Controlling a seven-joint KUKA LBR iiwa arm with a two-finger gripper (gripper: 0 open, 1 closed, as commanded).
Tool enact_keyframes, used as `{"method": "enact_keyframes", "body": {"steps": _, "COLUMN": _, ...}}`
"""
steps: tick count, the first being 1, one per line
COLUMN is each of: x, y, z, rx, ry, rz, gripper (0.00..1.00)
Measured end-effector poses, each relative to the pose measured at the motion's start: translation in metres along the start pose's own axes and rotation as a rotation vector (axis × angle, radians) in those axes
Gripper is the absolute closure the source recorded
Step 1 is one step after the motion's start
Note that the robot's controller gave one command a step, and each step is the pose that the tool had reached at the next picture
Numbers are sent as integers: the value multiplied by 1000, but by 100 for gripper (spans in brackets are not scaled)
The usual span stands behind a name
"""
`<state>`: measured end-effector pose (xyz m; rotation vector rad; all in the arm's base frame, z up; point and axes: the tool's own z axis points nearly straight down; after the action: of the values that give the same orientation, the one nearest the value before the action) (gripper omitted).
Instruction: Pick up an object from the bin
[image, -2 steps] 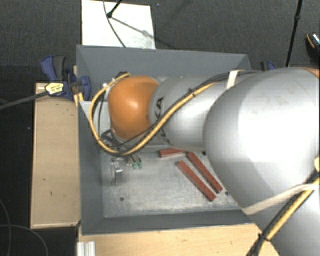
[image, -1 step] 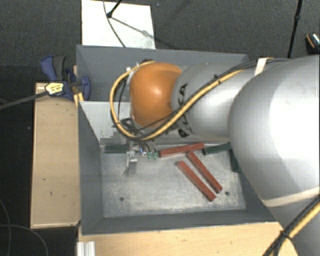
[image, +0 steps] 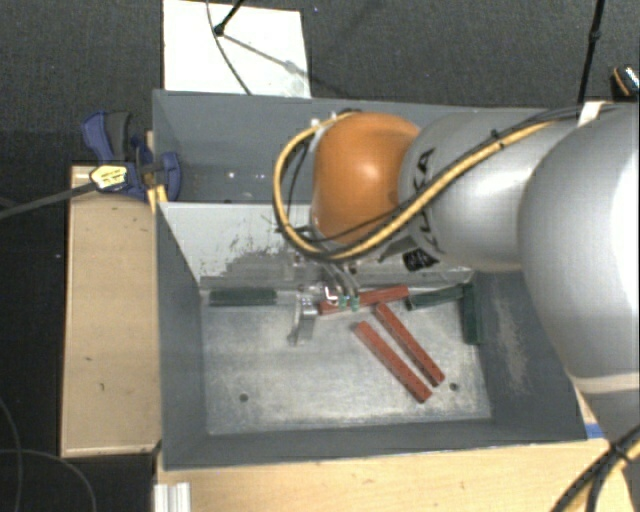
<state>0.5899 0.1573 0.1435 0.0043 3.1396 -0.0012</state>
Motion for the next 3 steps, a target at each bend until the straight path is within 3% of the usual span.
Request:
{"method": "enact_keyframes", "body": {"steps": 1, "x": 22, "y": -78, "z": 42, "rx": 3, "ry": 6, "rz": -26, "gripper": 0}}
{"method": "enact_keyframes", "body": {"steps": 2, "x": 30, "y": -132, "z": 74, "rx": 1, "ry": 3, "rz": -182, "gripper": 0}}
{"method": "enact_keyframes", "body": {"steps": 3, "x": 6, "y": -183, "z": 73, "rx": 1, "ry": -4, "rz": -213, "gripper": 0}}
